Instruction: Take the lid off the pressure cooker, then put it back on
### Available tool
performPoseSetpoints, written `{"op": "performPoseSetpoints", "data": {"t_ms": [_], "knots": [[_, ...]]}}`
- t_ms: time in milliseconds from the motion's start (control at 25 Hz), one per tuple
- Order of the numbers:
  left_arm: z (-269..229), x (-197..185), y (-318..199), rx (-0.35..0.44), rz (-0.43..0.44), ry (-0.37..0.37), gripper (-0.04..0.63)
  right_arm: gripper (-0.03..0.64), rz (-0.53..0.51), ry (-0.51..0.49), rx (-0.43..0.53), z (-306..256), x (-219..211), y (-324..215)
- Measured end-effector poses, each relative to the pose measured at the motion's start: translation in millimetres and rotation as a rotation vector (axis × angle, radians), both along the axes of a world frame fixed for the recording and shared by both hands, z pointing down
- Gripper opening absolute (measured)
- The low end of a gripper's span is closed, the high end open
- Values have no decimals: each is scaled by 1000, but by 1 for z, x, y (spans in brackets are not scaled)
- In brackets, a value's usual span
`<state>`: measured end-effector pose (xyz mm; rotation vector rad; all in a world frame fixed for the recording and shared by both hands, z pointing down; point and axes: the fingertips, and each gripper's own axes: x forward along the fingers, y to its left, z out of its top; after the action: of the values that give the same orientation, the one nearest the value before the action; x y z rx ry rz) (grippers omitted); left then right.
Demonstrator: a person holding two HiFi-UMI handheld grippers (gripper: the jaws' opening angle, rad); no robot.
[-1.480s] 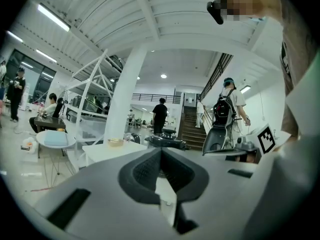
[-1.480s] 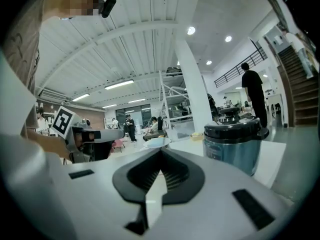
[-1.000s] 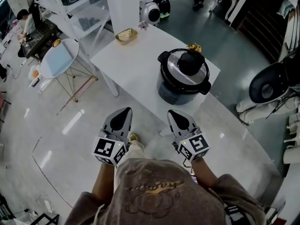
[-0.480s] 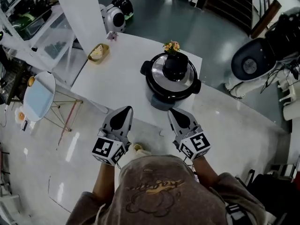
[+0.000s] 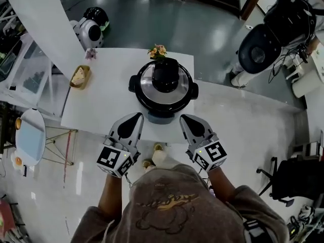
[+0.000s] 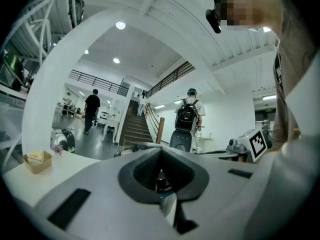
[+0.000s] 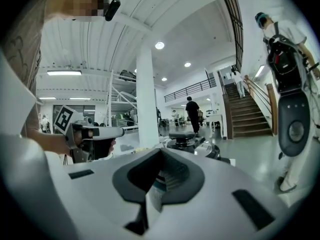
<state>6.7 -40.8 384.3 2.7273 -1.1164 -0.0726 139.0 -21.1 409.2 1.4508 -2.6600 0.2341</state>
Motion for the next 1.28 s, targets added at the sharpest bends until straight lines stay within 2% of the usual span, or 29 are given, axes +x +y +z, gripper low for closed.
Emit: {"op": "performPoseSetpoints", "data": {"t_ms": [200, 480, 600, 760, 800, 880, 960, 1080, 1280], "knots": [[0, 16, -24, 27, 53, -19, 3, -9, 52, -14, 18, -4, 13, -20], [-1, 19, -55, 37, 53, -30, 3, -9, 87, -46, 32, -9, 26, -47], [-1, 19, -65, 41, 70, -22, 106, 43, 78, -57, 40, -12, 28, -58], [-4, 23, -74, 42, 113, -40, 172, 112, 42, -47, 46, -18, 30, -70], [-4, 24, -76, 41, 127, -43, 191, 142, 25, -44, 42, -18, 30, -73], [-3, 27, -79, 36, 162, -52, 222, 253, -23, -36, 30, -17, 24, -78], [-3, 31, -82, 43, 205, -62, 274, 310, -70, -32, 25, -17, 18, -83], [-6, 41, -89, 64, 256, -76, 318, 341, -124, -21, 22, -20, 14, -90], [1, 52, -108, 65, 335, -124, 322, 344, -180, 32, -4, -15, 13, -108]]}}
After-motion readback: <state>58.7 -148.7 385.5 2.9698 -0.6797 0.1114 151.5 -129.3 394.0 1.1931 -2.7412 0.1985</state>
